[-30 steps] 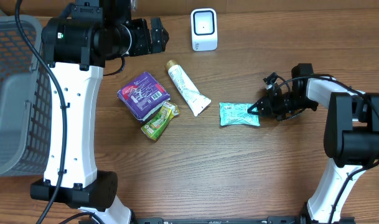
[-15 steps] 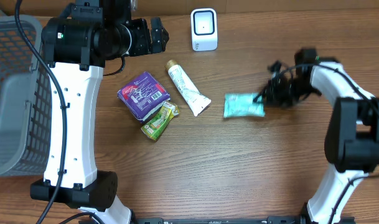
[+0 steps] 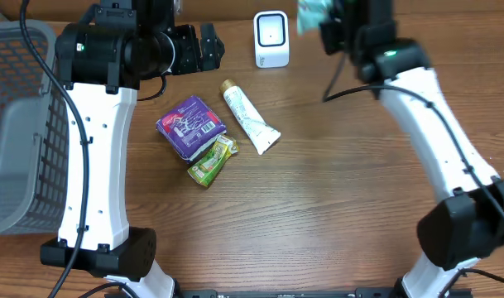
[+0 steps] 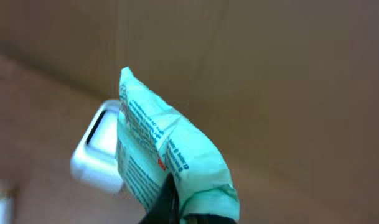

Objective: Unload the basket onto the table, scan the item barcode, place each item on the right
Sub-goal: 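Regrasp the mint-green pack and lift it to the scanner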

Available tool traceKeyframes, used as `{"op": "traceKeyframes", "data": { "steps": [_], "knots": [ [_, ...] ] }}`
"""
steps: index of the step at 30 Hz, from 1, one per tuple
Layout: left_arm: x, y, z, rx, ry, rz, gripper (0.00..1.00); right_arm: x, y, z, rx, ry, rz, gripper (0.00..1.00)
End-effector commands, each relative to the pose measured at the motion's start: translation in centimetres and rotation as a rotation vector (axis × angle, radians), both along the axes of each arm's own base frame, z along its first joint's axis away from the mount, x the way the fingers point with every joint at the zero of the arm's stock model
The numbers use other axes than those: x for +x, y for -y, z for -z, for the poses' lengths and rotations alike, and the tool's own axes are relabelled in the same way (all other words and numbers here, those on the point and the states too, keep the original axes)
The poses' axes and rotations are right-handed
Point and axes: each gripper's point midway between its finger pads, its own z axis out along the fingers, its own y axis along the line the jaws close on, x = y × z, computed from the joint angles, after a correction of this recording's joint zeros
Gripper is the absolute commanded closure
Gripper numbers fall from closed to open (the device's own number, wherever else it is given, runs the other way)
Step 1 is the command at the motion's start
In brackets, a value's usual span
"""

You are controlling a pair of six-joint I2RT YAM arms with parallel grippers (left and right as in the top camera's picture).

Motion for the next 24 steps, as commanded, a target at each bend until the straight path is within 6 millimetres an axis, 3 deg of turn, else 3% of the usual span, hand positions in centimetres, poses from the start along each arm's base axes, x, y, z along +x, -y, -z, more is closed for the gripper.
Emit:
{"op": "traceKeyframes", "data": {
  "steps": [1, 7, 13, 20, 24],
  "knots": [
    [0.0, 0.4, 0.2, 0.004, -0.002, 0.019, 0.01, 2.0, -0.5, -2.8, -0.292, 0.203, 0.030, 0.96],
    [0.0, 0.4, 0.2, 0.005, -0.002, 0.019, 0.00, 5.2, -2.2, -0.7, -0.481, 0.307, 0.034, 0.96],
    [0.0, 0.4, 0.2, 0.004, -0.002, 0.019, 0.00, 7.0, -5.5, 2.7, -0.679, 0.378, -0.020, 0.96],
    [0.0, 0.4, 0.2, 0.004, -0.002, 0.019, 0.00, 7.5, -10.1, 6.9, -0.998, 0.449, -0.147, 0.96],
    [0.0, 0.4, 0.2, 0.005, -0.002, 0.019, 0.01, 7.5, -10.7, 9.1, -1.091, 0.419, -0.190, 0.96]
  ]
}}
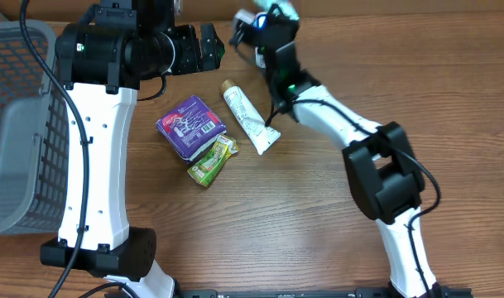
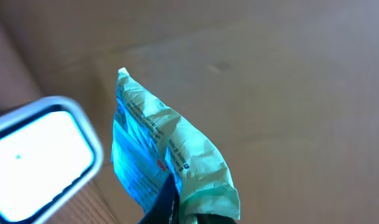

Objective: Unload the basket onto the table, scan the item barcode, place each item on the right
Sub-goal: 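Regrasp the mint-green pack and lift it to the scanner, then hold the mint-green pack in front of the scanner window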

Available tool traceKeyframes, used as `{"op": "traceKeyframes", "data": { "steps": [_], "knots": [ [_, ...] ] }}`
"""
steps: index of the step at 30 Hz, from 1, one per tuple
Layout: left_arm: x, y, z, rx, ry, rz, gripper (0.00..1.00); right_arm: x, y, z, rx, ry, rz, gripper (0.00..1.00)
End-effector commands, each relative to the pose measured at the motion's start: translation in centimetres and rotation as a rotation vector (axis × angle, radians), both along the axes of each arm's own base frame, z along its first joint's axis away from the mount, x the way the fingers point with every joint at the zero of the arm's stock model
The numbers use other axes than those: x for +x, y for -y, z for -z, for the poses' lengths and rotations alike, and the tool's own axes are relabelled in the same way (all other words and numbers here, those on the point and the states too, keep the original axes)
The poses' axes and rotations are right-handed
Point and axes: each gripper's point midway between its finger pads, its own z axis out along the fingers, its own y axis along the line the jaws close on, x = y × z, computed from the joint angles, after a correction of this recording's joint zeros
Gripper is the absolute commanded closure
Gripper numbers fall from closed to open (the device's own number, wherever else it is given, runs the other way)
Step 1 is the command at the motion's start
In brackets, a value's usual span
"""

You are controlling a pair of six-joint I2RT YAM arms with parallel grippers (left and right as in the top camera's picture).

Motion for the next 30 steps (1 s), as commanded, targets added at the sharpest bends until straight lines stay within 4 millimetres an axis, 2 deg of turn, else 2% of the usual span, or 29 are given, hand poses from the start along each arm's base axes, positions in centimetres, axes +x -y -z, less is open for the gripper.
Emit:
{"op": "traceKeyframes", "data": {
  "steps": [1, 9, 13, 16, 25, 30],
  "knots": [
    [0.1, 0.4, 0.2, 0.004, -0.001, 0.019, 0.00, 0.3, 0.7, 0.5, -0.167, 0.007, 0.026, 0.96],
    [0.1, 0.4, 0.2, 0.004, -0.001, 0.019, 0.00, 0.3, 1.3, 0.9, -0.190, -0.004, 0.059, 0.96],
    [0.1, 0.4, 0.2, 0.004, -0.001, 0.019, 0.01, 0.1, 1.3, 2.1, -0.260, -0.052, 0.044, 0.96],
    [0.1, 0.4, 0.2, 0.004, -0.001, 0.019, 0.01, 0.1, 1.4, 2.2, -0.260, -0.054, 0.040, 0.96],
    [0.1, 0.4, 0.2, 0.004, -0.001, 0.019, 0.00, 0.5, 2.3, 2.1, -0.259, -0.054, 0.053, 0.96],
    [0.1, 0.4, 0.2, 0.004, -0.001, 0.019, 0.00, 0.6, 2.2, 1.0, -0.226, -0.018, 0.058, 0.96]
  ]
}}
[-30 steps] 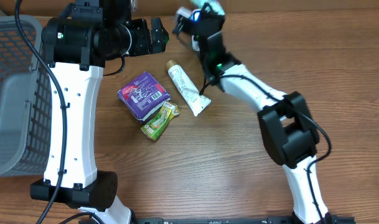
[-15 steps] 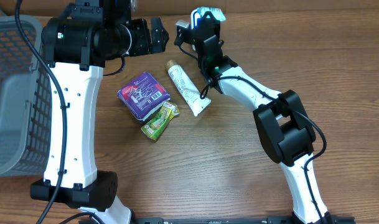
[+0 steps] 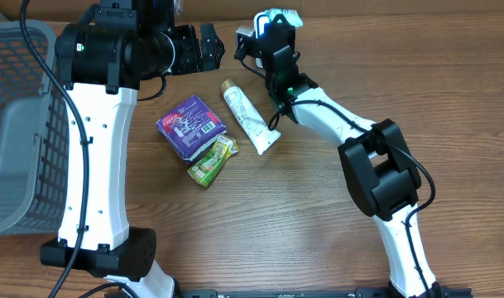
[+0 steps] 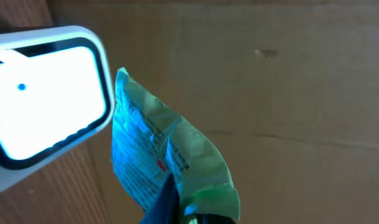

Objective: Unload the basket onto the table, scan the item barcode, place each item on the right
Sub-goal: 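Hold the mint-green pack in front of the scanner window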

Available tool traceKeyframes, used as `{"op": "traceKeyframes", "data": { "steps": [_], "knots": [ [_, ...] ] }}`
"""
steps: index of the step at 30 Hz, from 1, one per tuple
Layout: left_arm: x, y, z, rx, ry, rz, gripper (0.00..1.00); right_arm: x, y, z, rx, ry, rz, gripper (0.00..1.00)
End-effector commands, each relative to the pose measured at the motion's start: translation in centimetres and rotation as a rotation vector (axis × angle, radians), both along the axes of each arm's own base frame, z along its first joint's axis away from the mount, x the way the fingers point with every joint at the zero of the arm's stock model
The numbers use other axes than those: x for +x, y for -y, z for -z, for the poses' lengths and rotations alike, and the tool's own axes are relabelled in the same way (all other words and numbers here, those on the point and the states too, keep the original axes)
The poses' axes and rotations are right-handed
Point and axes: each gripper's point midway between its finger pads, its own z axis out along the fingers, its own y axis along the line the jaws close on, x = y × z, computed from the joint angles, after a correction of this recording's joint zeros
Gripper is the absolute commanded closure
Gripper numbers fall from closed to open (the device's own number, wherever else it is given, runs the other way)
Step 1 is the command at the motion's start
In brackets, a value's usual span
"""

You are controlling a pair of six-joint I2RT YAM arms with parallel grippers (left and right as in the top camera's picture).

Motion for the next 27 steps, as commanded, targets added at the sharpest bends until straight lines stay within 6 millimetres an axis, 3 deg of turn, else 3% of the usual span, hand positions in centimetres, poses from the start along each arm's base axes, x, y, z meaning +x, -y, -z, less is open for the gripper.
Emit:
{"op": "traceKeyframes", "data": {
  "steps": [1, 7, 10, 11, 12, 17, 22, 23, 27],
  "knots": [
    [0.1, 0.4, 0.2, 0.004, -0.001, 0.019, 0.00, 0.2, 0.4, -1.8, 0.031, 0.040, 0.010, 0.96],
    [0.1, 0.4, 0.2, 0.004, -0.001, 0.019, 0.01, -1.1, 1.2, -5.7, 0.186, 0.025, 0.028, 0.96],
    [0.1, 0.4, 0.2, 0.004, -0.001, 0.019, 0.01, -2.6, 1.9, -8.9, 0.310, 0.008, 0.045, 0.96],
    [0.1, 0.4, 0.2, 0.004, -0.001, 0.019, 0.01, -4.0, 2.6, -11.9, 0.452, 0.021, 0.067, 0.96],
    [0.1, 0.4, 0.2, 0.004, -0.001, 0.019, 0.00, -4.9, 3.1, -13.4, 0.528, 0.022, 0.081, 0.96],
    [0.1, 0.4, 0.2, 0.004, -0.001, 0.019, 0.01, -10.7, 3.9, -16.8, 0.841, -0.170, 0.062, 0.96],
    [0.1, 0.4, 0.2, 0.004, -0.001, 0.019, 0.00, -17.0, 4.9, -16.8, 1.227, -0.532, 0.076, 0.96],
    [0.1, 0.4, 0.2, 0.004, -0.001, 0.019, 0.00, -18.7, 6.1, -16.0, 1.358, -0.663, 0.147, 0.96],
    [0.1, 0.4, 0.2, 0.004, -0.001, 0.019, 0.00, -20.7, 11.3, -11.3, 1.553, -0.855, 0.491, 0.96]
  ]
}}
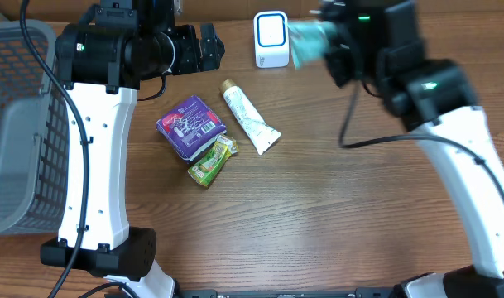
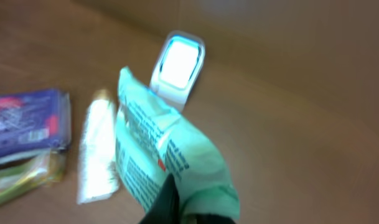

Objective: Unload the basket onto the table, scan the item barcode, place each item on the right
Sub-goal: 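Hold the mint-green pack in front of the scanner window, then carry the mint-green pack right and place it on the table, then reach the right gripper to the white tube and grasp it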

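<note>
A mint-green packet with blue print [image 2: 167,152] is held in my right gripper [image 2: 177,200], which is shut on its lower end. In the overhead view the green packet [image 1: 308,39] hangs just right of the white scanner [image 1: 271,39], whose lit window [image 2: 178,64] faces the front. The right gripper [image 1: 333,43] is raised above the table's back right. My left gripper [image 1: 208,47] hovers left of the scanner, its fingers apart and holding nothing.
On the wooden table lie a purple packet [image 1: 191,126], a white tube [image 1: 249,117] and a small yellow-green sachet [image 1: 211,160], all left of centre. A grey wire basket [image 1: 16,124] stands at the left edge. A brown wall runs behind the scanner.
The right gripper, still shut on the green packet, has moved from right against the scanner's window to a spot farther right and higher. The left arm has not moved.
The right gripper first held the green packet up at the back, right of the scanner. Then the packet was close in front of the scanner's lit window, and stayed there a moment later. Now it is held away to the scanner's right.
</note>
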Available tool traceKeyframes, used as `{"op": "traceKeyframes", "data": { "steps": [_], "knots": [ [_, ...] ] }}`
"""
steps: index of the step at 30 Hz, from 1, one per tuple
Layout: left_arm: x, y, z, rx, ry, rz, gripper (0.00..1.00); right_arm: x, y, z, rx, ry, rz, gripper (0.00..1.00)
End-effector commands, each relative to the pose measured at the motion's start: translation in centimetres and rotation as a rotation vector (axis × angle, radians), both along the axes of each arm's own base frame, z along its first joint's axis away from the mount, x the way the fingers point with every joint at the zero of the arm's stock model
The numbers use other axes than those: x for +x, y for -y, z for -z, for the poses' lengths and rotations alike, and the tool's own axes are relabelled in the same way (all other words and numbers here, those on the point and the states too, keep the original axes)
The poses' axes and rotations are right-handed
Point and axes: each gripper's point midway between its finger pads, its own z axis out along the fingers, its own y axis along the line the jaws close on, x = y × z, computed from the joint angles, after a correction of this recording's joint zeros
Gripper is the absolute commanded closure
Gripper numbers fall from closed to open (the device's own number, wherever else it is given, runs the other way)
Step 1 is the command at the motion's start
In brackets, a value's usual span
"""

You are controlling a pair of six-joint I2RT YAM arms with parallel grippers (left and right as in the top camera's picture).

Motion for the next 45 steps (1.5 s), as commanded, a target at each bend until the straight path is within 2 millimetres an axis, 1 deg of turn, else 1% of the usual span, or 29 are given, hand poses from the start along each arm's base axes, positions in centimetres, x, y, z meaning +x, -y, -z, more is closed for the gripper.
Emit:
{"op": "traceKeyframes", "data": {
  "steps": [1, 3, 6, 8, 12, 14, 16, 18, 19, 21, 22, 23, 24, 26, 28, 30, 31, 33, 34, 36, 37, 38, 39, 40, 41, 43, 45],
  "knots": [
    [0.1, 0.4, 0.2, 0.004, 0.000, 0.019, 0.00, -1.0, 2.3, 4.6, 0.309, -0.331, 0.198, 0.96],
    [0.1, 0.4, 0.2, 0.004, 0.001, 0.019, 0.00, -1.3, 4.5, 7.5, 0.322, -0.420, 0.256, 0.96],
    [0.1, 0.4, 0.2, 0.004, 0.001, 0.019, 0.00, -1.1, 7.3, 11.9, 0.320, -0.505, 0.339, 0.96],
    [0.1, 0.4, 0.2, 0.004, 0.001, 0.019, 0.00, -1.0, 9.2, 15.3, 0.321, -0.563, 0.394, 0.96],
    [0.1, 0.3, 0.2, 0.004, 0.001, 0.018, 0.00, -1.4, 11.6, 21.1, 0.360, -0.672, 0.434, 0.96],
    [0.1, 0.3, 0.2, 0.004, 0.001, 0.018, 0.00, -1.7, 12.2, 22.8, 0.388, -0.709, 0.424, 0.96],
    [0.1, 0.3, 0.2, 0.004, 0.001, 0.018, 0.01, -2.0, 13.3, 24.4, 0.420, -0.753, 0.453, 0.96],
    [0.1, 0.3, 0.2, 0.004, 0.001, 0.018, 0.00, -2.2, 14.0, 25.3, 0.457, -0.786, 0.473, 0.96],
    [0.1, 0.4, 0.2, 0.004, 0.001, 0.019, 0.00, -2.3, 14.4, 25.8, 0.464, -0.800, 0.486, 0.89],
    [0.1, 0.4, 0.2, 0.004, 0.001, 0.019, 0.00, -2.6, 15.2, 26.3, 0.465, -0.817, 0.510, 0.56],
    [0.1, 0.4, 0.2, 0.004, 0.001, 0.019, 0.00, -2.7, 15.4, 26.4, 0.467, -0.820, 0.516, 0.44],
    [0.1, 0.3, 0.2, 0.004, 0.001, 0.018, 0.00, -2.6, 15.6, 26.3, 0.469, -0.819, 0.520, 0.33],
    [0.1, 0.3, 0.2, 0.004, 0.001, 0.018, 0.01, -2.7, 15.7, 26.3, 0.471, -0.820, 0.524, 0.25],
    [0.1, 0.3, 0.2, 0.004, 0.001, 0.018, 0.00, -2.8, 16.0, 25.7, 0.474, -0.832, 0.533, 0.24],
    [0.1, 0.3, 0.2, 0.004, 0.001, 0.018, 0.00, -2.5, 15.8, 24.4, 0.488, -0.833, 0.522, 0.24],
    [0.1, 0.4, 0.2, 0.004, 0.001, 0.020, 0.01, -1.8, 15.0, 22.3, 0.522, -0.806, 0.439, 0.24],
    [0.1, 0.4, 0.2, 0.004, 0.001, 0.020, 0.00, -1.2, 14.3, 20.9, 0.536, -0.783, 0.383, 0.24],
    [0.1, 0.4, 0.2, 0.004, 0.001, 0.019, 0.00, -0.2, 13.2, 19.0, 0.533, -0.745, 0.327, 0.22],
    [0.1, 0.4, 0.2, 0.004, 0.001, 0.019, 0.00, 0.5, 12.2, 18.0, 0.520, -0.717, 0.296, 0.22],
    [0.1, 0.4, 0.2, 0.004, 0.001, 0.019, 0.01, 1.6, 10.1, 16.6, 0.491, -0.666, 0.225, 0.22],
    [0.1, 0.4, 0.2, 0.004, 0.000, 0.019, 0.01, 2.1, 8.6, 16.1, 0.471, -0.637, 0.174, 0.20],
    [0.1, 0.4, 0.2, 0.004, 0.001, 0.019, 0.00, 2.7, 5.8, 15.4, 0.435, -0.585, 0.082, 0.18],
    [0.1, 0.4, 0.2, 0.004, 0.001, 0.019, 0.00, 2.9, 4.8, 15.3, 0.423, -0.565, 0.050, 0.17],
    [0.1, 0.4, 0.2, 0.004, 0.001, 0.019, 0.01, 3.4, 1.9, 15.0, 0.385, -0.509, -0.039, 0.16],
    [0.1, 0.4, 0.2, 0.004, 0.001, 0.019, 0.00, 4.0, -0.2, 15.0, 0.348, -0.462, -0.084, 0.16],
    [0.1, 0.4, 0.2, 0.004, 0.001, 0.019, 0.00, 4.5, -3.2, 15.1, 0.302, -0.407, -0.144, 0.15],
    [0.1, 0.4, 0.2, 0.004, 0.001, 0.019, 0.00, 4.6, -6.9, 15.7, 0.269, -0.357, -0.239, 0.12]
  ]
}}
